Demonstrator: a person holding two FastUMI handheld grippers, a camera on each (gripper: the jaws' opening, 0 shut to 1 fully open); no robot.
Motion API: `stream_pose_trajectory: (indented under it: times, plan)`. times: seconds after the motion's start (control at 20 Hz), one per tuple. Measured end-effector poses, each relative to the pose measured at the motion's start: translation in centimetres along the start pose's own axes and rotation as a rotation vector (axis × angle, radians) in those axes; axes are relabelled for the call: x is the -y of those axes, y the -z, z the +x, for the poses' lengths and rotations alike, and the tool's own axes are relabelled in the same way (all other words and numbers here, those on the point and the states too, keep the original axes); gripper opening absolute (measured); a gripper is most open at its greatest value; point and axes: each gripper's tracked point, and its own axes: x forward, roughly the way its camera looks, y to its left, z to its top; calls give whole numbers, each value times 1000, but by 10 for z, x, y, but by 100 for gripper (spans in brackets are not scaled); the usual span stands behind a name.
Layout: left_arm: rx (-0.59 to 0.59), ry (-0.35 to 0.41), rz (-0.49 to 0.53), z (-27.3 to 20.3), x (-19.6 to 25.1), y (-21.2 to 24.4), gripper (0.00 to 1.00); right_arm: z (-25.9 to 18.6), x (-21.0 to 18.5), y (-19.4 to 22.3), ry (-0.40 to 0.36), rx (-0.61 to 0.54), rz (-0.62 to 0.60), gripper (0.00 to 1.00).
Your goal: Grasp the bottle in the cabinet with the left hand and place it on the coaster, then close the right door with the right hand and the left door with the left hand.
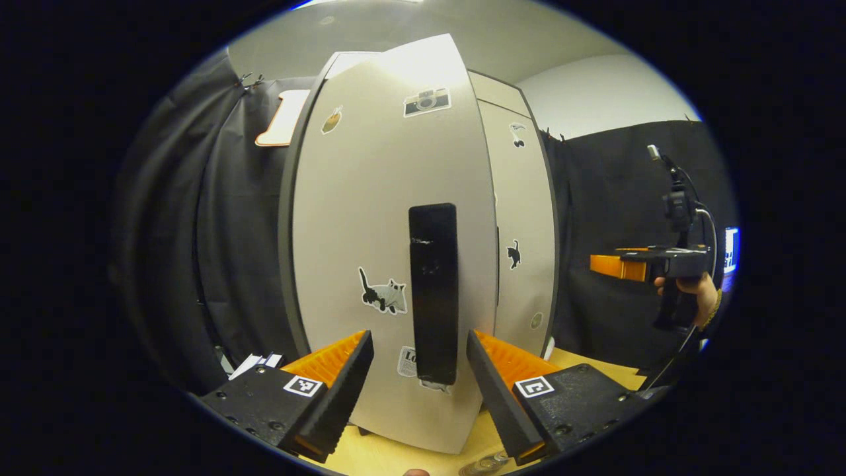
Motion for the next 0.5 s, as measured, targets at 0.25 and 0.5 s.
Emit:
stream_pose_trajectory:
  times: [0.25,0.5]
  plan:
    - [2,24,-42,21,5,4,96,-4,34,0,59,1,19,100]
    - [25,-9,-74,20,-2,-4,96,-7,52,7,87,-16,54,100]
